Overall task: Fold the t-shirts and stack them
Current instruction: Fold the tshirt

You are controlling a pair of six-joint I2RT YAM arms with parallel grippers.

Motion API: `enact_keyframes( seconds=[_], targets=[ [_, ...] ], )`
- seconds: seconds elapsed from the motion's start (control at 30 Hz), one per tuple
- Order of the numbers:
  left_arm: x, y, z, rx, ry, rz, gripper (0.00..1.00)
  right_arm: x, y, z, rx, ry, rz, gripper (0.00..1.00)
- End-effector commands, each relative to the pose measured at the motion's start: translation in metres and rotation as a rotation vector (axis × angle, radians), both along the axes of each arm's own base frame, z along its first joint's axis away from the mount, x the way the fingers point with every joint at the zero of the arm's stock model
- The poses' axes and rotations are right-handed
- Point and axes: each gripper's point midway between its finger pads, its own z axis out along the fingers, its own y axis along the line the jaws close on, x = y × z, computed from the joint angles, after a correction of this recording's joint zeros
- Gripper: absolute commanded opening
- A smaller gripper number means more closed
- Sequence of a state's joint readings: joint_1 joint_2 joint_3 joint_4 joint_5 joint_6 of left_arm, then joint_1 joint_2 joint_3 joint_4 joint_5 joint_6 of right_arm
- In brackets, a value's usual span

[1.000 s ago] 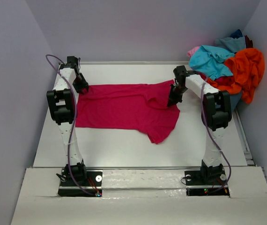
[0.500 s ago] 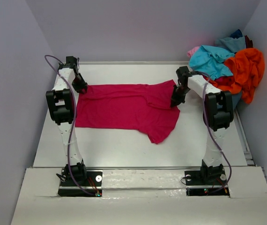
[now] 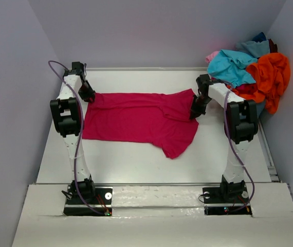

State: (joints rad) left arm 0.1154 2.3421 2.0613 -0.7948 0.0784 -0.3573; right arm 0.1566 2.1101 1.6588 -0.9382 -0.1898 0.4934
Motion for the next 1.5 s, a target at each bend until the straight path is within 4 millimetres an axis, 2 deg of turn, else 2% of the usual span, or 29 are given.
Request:
enact_keyframes(
  seconds=[0.0,0.17,0.23,0.3,0.53,0.77,1.0,1.13,1.2,1.33,1.4,1.47],
  targets=[
    [-0.005,0.002,-0.001,-0.006,0.018,0.006,0.28,0.000,0.000,0.021,0.021,-0.043,0.021,0.07],
    [-0.007,0.008,-0.002,0.002,0.022,0.018,0.28,0.000,-0.001,0.021,0.018,-0.047,0.043,0.32],
    [-0.008,0.009,-0.002,0.005,0.024,0.021,0.28,0.000,-0.002,0.021,0.011,-0.047,0.045,0.40],
    [-0.009,0.009,-0.002,0.007,0.025,0.024,0.28,0.000,-0.003,0.021,0.008,-0.046,0.044,0.43],
    [-0.016,0.025,0.000,0.019,0.027,0.066,0.28,0.003,-0.003,0.023,0.004,-0.054,0.039,0.45],
    [-0.018,0.025,0.002,0.021,0.026,0.063,0.28,0.015,-0.001,0.037,0.013,-0.092,0.038,0.45],
    [-0.022,0.030,0.000,0.022,0.034,0.073,0.28,0.024,0.000,0.040,0.011,-0.106,0.045,0.45],
    [-0.013,0.032,0.021,0.036,-0.020,0.068,0.30,0.043,0.007,0.051,0.039,-0.164,0.045,0.45],
    [-0.004,0.028,0.040,0.049,-0.076,0.044,0.33,0.056,0.010,0.061,0.051,-0.218,0.045,0.45],
    [0.007,0.019,0.064,0.070,-0.137,0.016,0.35,0.076,0.014,0.058,0.062,-0.240,0.039,0.45],
    [0.012,0.011,0.074,0.093,-0.155,-0.004,0.36,0.093,0.018,0.058,0.072,-0.258,0.037,0.45],
    [0.014,0.011,0.079,0.132,-0.164,-0.006,0.37,0.108,0.020,0.054,0.077,-0.270,0.033,0.45]
  ],
)
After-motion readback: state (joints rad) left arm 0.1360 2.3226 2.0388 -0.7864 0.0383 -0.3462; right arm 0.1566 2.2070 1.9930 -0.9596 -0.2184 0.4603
